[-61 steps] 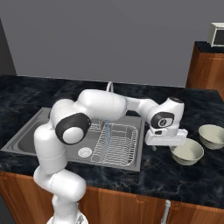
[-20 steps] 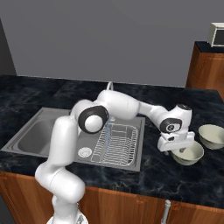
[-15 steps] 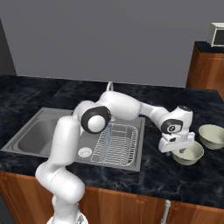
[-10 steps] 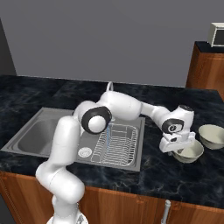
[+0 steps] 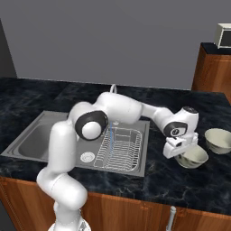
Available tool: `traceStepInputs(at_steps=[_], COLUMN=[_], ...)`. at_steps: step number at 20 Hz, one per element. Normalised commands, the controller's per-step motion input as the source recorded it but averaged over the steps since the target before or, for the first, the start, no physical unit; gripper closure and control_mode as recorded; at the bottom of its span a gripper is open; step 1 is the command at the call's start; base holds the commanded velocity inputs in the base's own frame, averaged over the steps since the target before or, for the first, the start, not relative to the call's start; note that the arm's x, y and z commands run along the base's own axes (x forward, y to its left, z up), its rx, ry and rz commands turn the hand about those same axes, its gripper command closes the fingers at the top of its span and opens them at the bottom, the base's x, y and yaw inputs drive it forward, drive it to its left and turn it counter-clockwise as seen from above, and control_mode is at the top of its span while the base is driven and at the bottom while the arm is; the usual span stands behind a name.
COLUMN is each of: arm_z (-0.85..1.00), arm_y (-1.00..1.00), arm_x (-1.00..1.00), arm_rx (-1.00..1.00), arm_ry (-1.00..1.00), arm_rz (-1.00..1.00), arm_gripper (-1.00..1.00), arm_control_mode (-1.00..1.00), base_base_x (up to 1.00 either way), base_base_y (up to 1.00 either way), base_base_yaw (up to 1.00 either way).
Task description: Rinse each bowl for a few seconds and place them down in the sink or on the counter.
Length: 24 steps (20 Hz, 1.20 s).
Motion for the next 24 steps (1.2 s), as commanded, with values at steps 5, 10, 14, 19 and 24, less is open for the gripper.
traceStepInputs(at_steps=[5,10,14,19,24], arm_z=[0.19,0.21,0.23,0.17,0.01], arm_y=[0.63,0.66,0.55,0.52,0.49], arm_x=[0.00,-0.01,0.00,-0.03,-0.06], arm_rx=[-0.02,-0.04,-0.06,-0.10,-0.13], arm_ry=[-0.04,-0.01,0.00,-0.02,-0.12], arm_rz=[0.32,0.32,0.31,0.30,0.29], arm_gripper=[1.00,1.00,1.00,1.00,1.00], arm_control_mode=[-1.00,-1.00,-1.00,-1.00,-1.00], base_base_x=[0.00,0.00,0.00,0.00,0.00], base_base_y=[0.00,0.00,0.00,0.00,0.00], base_base_yaw=[0.00,0.00,0.00,0.00,0.00])
